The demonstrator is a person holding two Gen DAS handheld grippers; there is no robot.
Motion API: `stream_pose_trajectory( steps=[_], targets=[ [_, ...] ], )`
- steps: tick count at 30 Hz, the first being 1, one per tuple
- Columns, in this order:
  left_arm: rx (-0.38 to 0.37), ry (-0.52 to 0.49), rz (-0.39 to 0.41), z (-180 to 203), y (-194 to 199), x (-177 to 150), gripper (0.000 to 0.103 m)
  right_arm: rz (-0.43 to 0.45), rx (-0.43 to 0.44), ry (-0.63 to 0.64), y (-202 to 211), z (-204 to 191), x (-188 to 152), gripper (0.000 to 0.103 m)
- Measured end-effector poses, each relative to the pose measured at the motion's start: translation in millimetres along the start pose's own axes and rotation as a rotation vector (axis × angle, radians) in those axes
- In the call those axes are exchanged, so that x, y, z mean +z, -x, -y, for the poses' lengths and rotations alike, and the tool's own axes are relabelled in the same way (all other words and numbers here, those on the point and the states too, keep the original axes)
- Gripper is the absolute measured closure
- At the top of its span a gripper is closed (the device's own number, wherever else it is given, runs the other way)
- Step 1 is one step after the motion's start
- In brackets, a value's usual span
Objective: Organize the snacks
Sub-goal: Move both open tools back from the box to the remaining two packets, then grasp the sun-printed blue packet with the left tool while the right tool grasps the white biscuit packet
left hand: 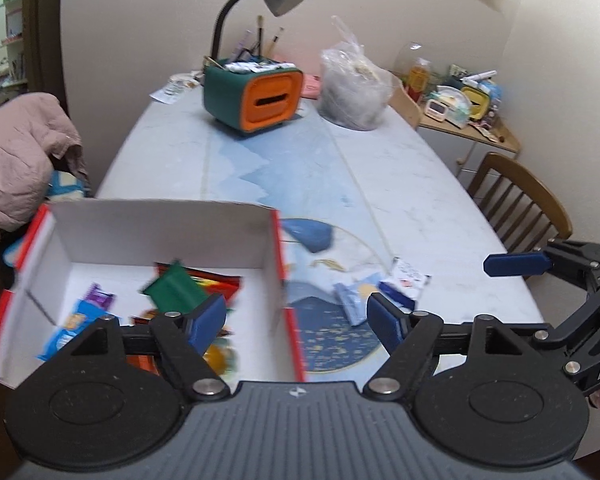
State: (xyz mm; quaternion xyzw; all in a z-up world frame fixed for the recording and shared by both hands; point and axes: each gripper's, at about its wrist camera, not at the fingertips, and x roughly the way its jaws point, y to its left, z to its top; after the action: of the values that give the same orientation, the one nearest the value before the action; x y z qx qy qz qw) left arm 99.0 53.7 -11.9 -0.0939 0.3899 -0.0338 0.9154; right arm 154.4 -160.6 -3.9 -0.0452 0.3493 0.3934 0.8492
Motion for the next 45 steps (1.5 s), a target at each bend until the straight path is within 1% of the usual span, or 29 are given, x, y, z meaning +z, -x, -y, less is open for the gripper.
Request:
stream_pose_trajectory(
  steps=[3, 8, 12, 15, 18, 21, 25, 28, 29, 31, 37, 39, 41, 45],
  targets=[
    [-0.011, 0.008, -0.009, 15.8, -10.7, -1.5, 0.026, -0.012, -0.019, -0.004, 8.1, 20.1, -10.0, 0.000],
    [-0.008, 0.007, -0.029, 47.1, -32.4, -2.1, 0.026, -0.056, -0.080, 0.016, 10.5, 54.6, -23.1, 0.000],
    [0.016, 0.015, -0.051, 70.6, -54.0, -1.4, 0.026, -0.081, -0.109, 0.052, 8.6, 78.7, -30.1, 0.000],
    [0.035, 0.028, -0.068, 84.1, -71.2, 0.3, 0.026, -0.102, -0.110, 0.077, 3.7, 94.8, -33.5, 0.001],
    [0.050, 0.013, -0.092, 95.7, -89.5, -0.9, 0.026, -0.126, -0.109, 0.123, -4.2, 109.2, -38.1, 0.001],
    [0.058, 0.021, -0.116, 101.4, -103.1, -5.1, 0.026, -0.148, -0.108, 0.168, -18.5, 121.4, -39.9, 0.003],
    [0.072, 0.017, -0.126, 105.5, -111.3, -10.8, 0.026, -0.178, -0.087, 0.209, -46.0, 134.8, -39.8, 0.005],
    [0.084, 0.015, -0.126, 106.2, -113.1, -12.3, 0.026, -0.204, -0.070, 0.224, -69.3, 142.2, -40.1, 0.006],
    [0.089, 0.014, -0.126, 106.5, -113.6, -12.6, 0.026, -0.212, -0.063, 0.229, -76.4, 144.0, -40.1, 0.009],
    [0.099, 0.010, -0.127, 107.4, -115.0, -12.5, 0.026, -0.228, -0.055, 0.243, -90.3, 148.2, -40.0, 0.011],
    [0.113, 0.000, -0.131, 110.0, -121.8, -10.0, 0.026, -0.257, -0.041, 0.258, -118.3, 157.0, -37.7, 0.014],
    [0.116, 0.009, -0.138, 109.7, -126.2, -7.8, 0.026, -0.262, -0.039, 0.261, -124.2, 159.0, -37.5, 0.017],
    [0.121, 0.025, -0.148, 108.2, -132.4, -5.0, 0.026, -0.269, -0.026, 0.250, -128.4, 161.5, -36.9, 0.024],
    [0.134, 0.056, -0.180, 104.7, -148.9, -0.4, 0.026, -0.275, -0.013, 0.236, -130.7, 165.6, -37.5, 0.031]
  ],
)
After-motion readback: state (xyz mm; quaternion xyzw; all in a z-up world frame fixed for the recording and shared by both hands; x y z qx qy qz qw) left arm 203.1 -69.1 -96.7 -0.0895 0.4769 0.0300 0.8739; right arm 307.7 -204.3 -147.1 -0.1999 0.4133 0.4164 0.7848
